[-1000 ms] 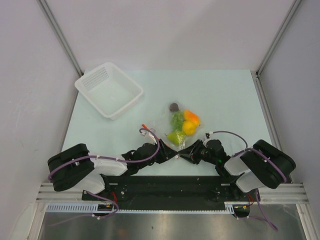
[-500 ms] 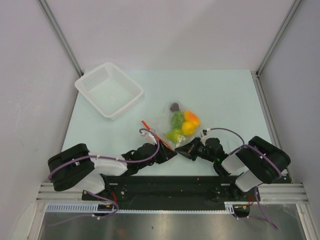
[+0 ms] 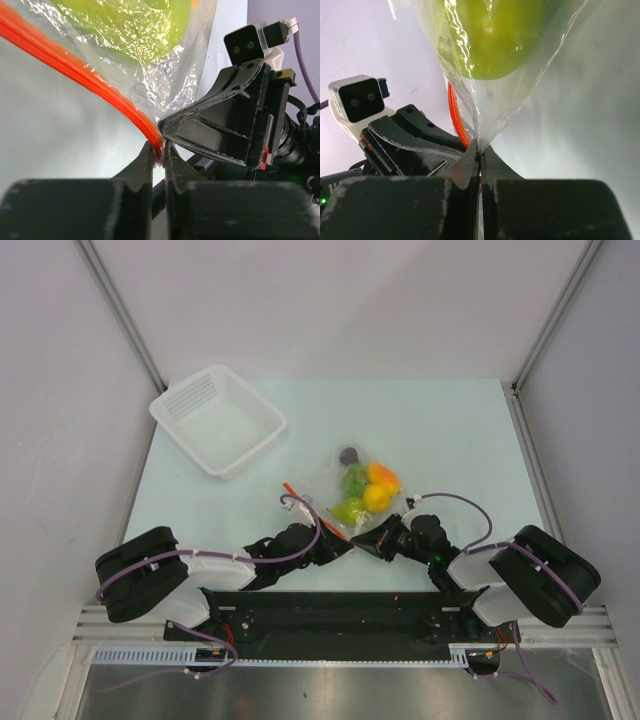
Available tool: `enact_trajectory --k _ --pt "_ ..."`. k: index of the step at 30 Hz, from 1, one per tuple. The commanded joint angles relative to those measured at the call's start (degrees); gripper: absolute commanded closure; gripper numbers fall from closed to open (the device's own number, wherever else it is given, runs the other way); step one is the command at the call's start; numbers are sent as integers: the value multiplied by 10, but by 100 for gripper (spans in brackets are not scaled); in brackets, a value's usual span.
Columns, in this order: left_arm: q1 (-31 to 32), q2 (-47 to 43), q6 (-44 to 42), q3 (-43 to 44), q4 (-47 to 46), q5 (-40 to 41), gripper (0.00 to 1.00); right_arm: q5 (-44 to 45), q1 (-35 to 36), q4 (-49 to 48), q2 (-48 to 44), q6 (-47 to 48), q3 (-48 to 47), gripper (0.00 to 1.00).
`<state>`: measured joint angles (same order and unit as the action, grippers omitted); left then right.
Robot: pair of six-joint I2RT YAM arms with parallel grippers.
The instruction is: Open the zip-top bag and remove the fake food
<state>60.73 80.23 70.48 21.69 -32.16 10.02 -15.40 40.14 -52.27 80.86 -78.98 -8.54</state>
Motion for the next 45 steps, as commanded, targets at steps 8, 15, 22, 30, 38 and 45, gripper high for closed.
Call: enact_trajectory --k 8,15,22,30,38,45 --pt "-8 -10 9 -27 -60 17 100 19 5 23 -43 16 -11 100" --pt "-17 -68 -8 -89 -118 61 100 16 -11 56 -84 19 -4 100" --pt "-34 -69 -19 -77 -114 44 100 2 -23 83 -100 37 -7 100" --pt "-31 -31 -33 -63 -149 -8 100 -23 -24 43 -65 25 -10 100" --pt "-18 -135 -103 -53 66 9 33 -106 -61 92 -43 124 -66 100" --pt "-20 -222 -288 35 258 15 45 -184 -94 234 -63 222 -139 100"
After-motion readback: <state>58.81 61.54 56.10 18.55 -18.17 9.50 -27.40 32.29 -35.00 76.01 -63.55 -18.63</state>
